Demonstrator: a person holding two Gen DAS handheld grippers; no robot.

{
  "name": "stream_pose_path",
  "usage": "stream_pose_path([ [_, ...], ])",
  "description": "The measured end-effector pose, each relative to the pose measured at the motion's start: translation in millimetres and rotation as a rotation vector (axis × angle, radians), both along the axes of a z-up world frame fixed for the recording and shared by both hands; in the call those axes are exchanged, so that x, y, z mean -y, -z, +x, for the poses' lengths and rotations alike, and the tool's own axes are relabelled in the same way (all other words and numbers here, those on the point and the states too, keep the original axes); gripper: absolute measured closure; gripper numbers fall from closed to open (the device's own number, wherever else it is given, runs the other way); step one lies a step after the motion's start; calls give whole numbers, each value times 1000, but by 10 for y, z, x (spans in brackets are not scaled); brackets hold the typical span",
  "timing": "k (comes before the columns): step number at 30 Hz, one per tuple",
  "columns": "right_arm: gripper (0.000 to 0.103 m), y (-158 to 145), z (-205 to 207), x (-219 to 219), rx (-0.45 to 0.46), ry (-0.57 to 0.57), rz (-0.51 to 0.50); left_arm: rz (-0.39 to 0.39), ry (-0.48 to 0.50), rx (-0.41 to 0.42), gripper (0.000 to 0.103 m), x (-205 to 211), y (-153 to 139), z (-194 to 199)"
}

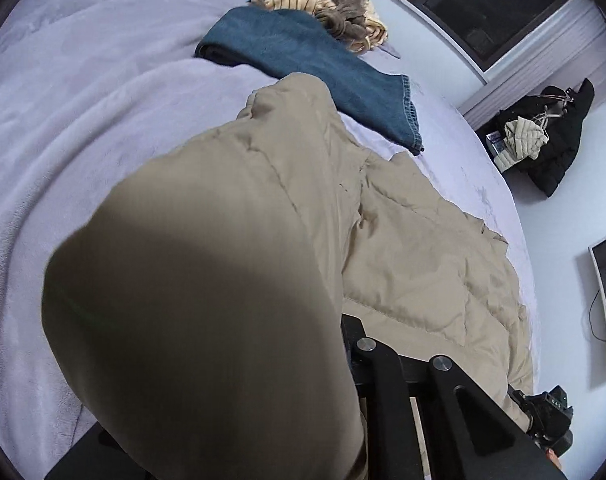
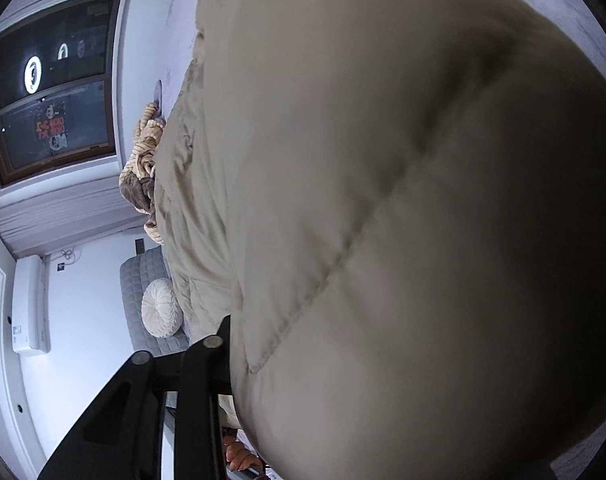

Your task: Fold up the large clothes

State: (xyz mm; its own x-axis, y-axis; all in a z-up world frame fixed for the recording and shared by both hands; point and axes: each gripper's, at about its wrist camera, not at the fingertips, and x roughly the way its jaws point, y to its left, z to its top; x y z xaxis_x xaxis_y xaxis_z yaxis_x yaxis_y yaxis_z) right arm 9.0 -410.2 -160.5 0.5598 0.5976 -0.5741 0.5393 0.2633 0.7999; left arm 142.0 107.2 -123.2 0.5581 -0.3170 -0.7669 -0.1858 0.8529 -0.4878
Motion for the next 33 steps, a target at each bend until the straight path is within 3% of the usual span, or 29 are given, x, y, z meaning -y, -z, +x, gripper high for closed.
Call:
stream_pose_path([
  [2, 77, -88, -17, 1, 23, -30, -17, 5, -6, 23, 84, 30, -104, -74],
  [10, 79, -371, -326, 32, 68, -128, -26, 30, 9, 48, 84, -21, -329, -688],
  [13, 79, -394, -531, -5, 54, -152, -19, 31, 20, 30, 84, -150, -313, -1132],
  [28, 79, -508, -1918, -293, 7, -164, -32, -14, 138, -32, 84, -607, -216, -2614],
  [33, 78, -523, -2176, -204, -32, -158, -77, -10, 175, -101, 84, -709, -38, -2868],
])
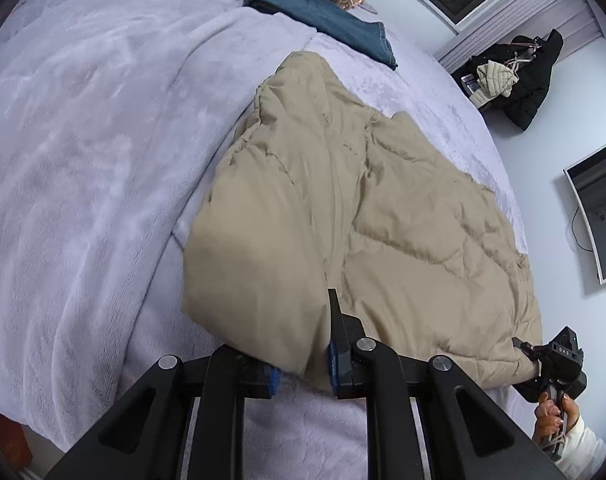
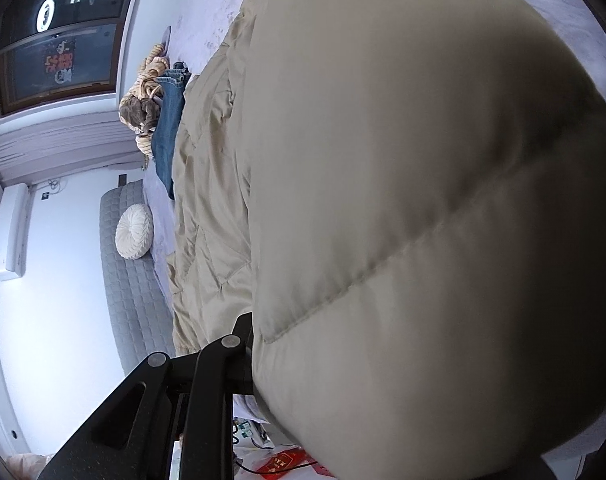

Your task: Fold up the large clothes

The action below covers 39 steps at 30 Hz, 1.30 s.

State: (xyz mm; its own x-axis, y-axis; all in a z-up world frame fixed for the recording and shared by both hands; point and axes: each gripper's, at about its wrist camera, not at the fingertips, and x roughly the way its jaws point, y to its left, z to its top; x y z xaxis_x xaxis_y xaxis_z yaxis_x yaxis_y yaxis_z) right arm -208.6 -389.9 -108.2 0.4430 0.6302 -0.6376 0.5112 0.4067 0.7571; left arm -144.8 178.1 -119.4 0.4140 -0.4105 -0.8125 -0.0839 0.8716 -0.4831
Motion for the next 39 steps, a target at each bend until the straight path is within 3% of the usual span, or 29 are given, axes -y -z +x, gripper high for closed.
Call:
stream_pose_path([
  [4, 74, 25, 33, 103, -24, -2, -71, 39, 23, -15, 83, -64, 2, -113],
  [6, 70, -9, 111, 103, -24, -29, -127, 81, 37, -16, 76, -98, -43, -178],
  [8, 59, -46, 158, 127, -44, -32, -179, 103, 50, -11, 76, -146, -119, -240],
  [12, 52, -147, 29, 135, -83, -3, -231, 165, 39, 33, 76, -253, -378, -224],
  [18, 51, -460, -222, 293, -124, 76, -375, 207, 19, 102, 76, -366, -678, 95],
  [21, 52, -689, -413, 232, -116, 108, -497, 251, 51, 115, 76, -227, -662, 402],
  [23, 61, -893, -328, 214, -83, 102, -601, 280, 80, 116, 76, -94, -627, 603],
  [27, 62, -1259, -603, 313, -31, 69, -774, 299, 111, 118, 76, 131, -555, 968],
  [29, 62, -1405, -534, 344, -15, 95, -828, 320, 114, 102, 76, 218, -440, 1147],
  [32, 62, -1434, -215, 386, 19, 75, -774, 342, 121, 43, 76, 347, -200, 1396],
  [36, 62, -1145, 544, 195, 58, -37, -736, 398, 123, -3, 76, 518, 78, 1589],
  [39, 62, -750, 1001, 129, 6, -130, -769, 393, 108, -28, 76, 522, 215, 1672],
])
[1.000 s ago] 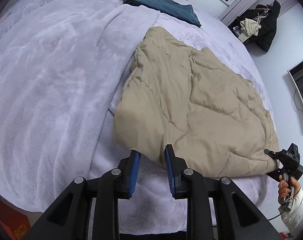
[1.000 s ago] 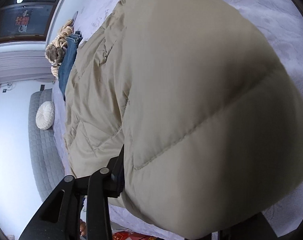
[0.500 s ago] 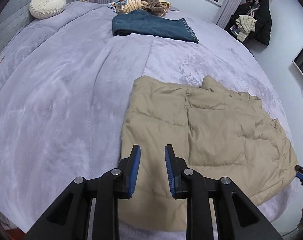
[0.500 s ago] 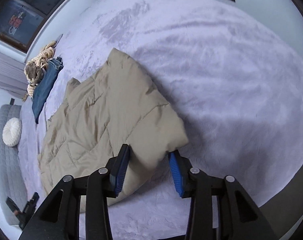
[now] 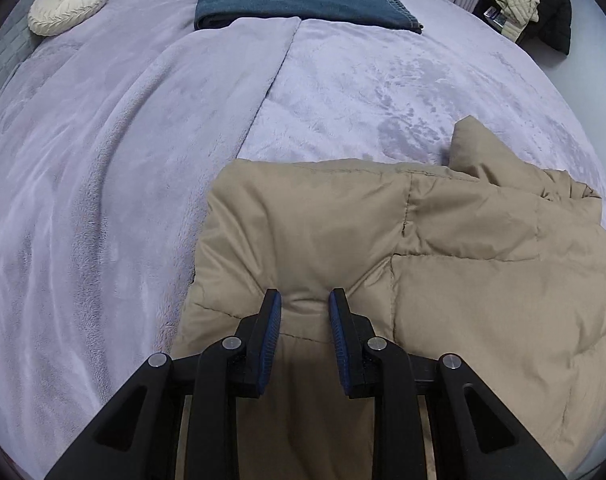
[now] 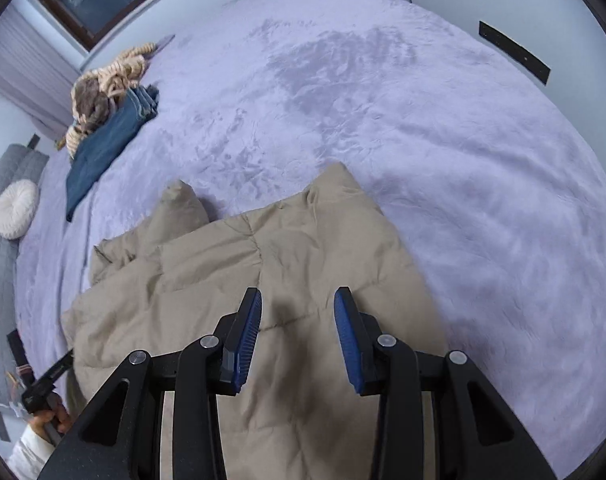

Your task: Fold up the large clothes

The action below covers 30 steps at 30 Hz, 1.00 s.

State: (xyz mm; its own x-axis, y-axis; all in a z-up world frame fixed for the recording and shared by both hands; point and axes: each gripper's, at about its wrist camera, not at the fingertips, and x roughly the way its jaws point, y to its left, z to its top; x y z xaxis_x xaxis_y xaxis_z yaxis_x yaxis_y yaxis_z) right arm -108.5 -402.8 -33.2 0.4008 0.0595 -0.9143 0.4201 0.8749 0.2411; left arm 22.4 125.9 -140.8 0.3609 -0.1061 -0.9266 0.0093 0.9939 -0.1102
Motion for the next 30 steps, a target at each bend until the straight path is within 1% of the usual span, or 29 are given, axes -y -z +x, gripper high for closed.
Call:
stream_pose_path([
  [1, 62, 140, 94, 12, -31, -2, -11, -6, -5, -4, 76, -8, 20, 16],
  [2, 65, 282, 175, 41, -60, 0, -16, -15, -11, -11, 76, -21, 39, 33],
  [4, 65, 474, 265, 103, -93, 6, -20, -26, -19, -27, 76, -34, 64, 66],
  [7, 65, 575, 342, 142, -112, 12, -23, -7, -27, -52, 76, -12, 25, 96],
  [11, 62, 444, 349, 115, -143, -4, -16, 27, -41, -80, 76, 19, -132, 38],
  [13, 61, 345, 304, 85, -144, -16, 8, 21, -44, -95, 76, 19, -230, -54],
  [17, 53, 147, 128, -59, -149, -50, 58, 12, -38, -124, 76, 48, -409, -293],
  [21, 49, 32, -48, -237, -167, -87, 113, -9, -41, -149, 76, 96, -547, -533],
  [23, 43, -5, -121, -334, -178, -105, 137, -24, -45, -160, 75, 122, -599, -640],
  [24, 42, -21, -156, -386, -183, -112, 148, -30, -48, -166, 57, 136, -621, -691],
  [25, 41, -34, -184, -432, -186, -119, 162, -32, -53, -171, 34, 147, -639, -731],
  [26, 40, -42, -207, -478, -191, -128, 175, -26, -67, -165, 0, 152, -671, -782],
  [27, 39, -46, -230, -527, -197, -139, 185, -12, -86, -139, 0, 155, -724, -838],
  [28, 38, -51, -250, -577, -203, -151, 192, -5, -84, -128, 0, 172, -770, -885],
  [30, 38, -46, -280, -663, -215, -174, 205, 1, -86, -136, 0, 195, -805, -944],
])
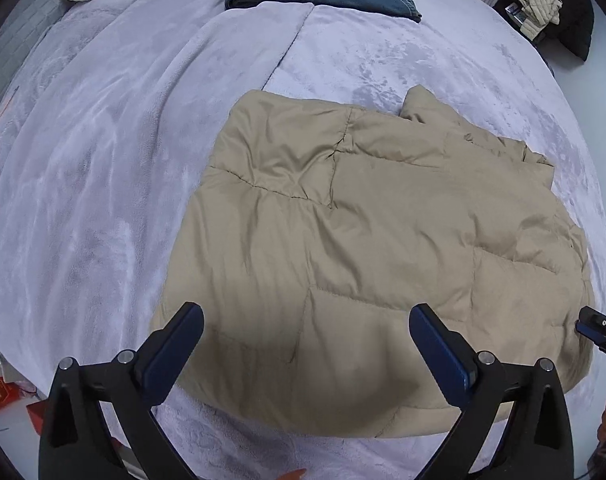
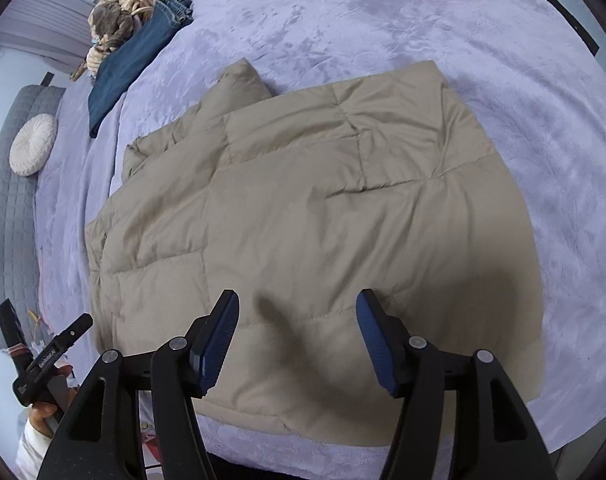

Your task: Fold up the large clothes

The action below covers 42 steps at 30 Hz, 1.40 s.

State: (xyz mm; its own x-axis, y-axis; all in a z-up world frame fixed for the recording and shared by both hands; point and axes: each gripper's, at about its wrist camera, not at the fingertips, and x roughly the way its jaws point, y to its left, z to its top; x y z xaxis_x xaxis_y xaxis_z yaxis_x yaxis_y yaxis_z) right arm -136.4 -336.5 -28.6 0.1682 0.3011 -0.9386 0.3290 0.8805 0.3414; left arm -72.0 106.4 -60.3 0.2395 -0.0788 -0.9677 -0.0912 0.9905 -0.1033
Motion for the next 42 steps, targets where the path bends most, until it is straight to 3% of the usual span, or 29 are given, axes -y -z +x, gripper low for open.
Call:
stream_pose_path([
  [4, 36, 5, -46, -111, -18, -32, 27, 35, -16, -9, 0, 45, -66, -80],
  [8, 23, -13, -57, -178, -9, -65, 51, 38, -20, -9, 0, 88, -136, -111],
  [12, 17, -42, -1, -232, 19, -95, 80, 49, -17, -9, 0, 156, -171, -120],
  [23, 16, 26, 2, -378, 16, -101, 89, 22, 26, -19, 0, 130, -110, -99],
  [37, 16, 17, -237, -878, 30, 69, 47, -5, 194, -56, 0, -308, 191, 86],
  [42, 16, 7, -289, -1101, 48, 90, 51, -29, 207, -47, 0, -446, 240, 145],
])
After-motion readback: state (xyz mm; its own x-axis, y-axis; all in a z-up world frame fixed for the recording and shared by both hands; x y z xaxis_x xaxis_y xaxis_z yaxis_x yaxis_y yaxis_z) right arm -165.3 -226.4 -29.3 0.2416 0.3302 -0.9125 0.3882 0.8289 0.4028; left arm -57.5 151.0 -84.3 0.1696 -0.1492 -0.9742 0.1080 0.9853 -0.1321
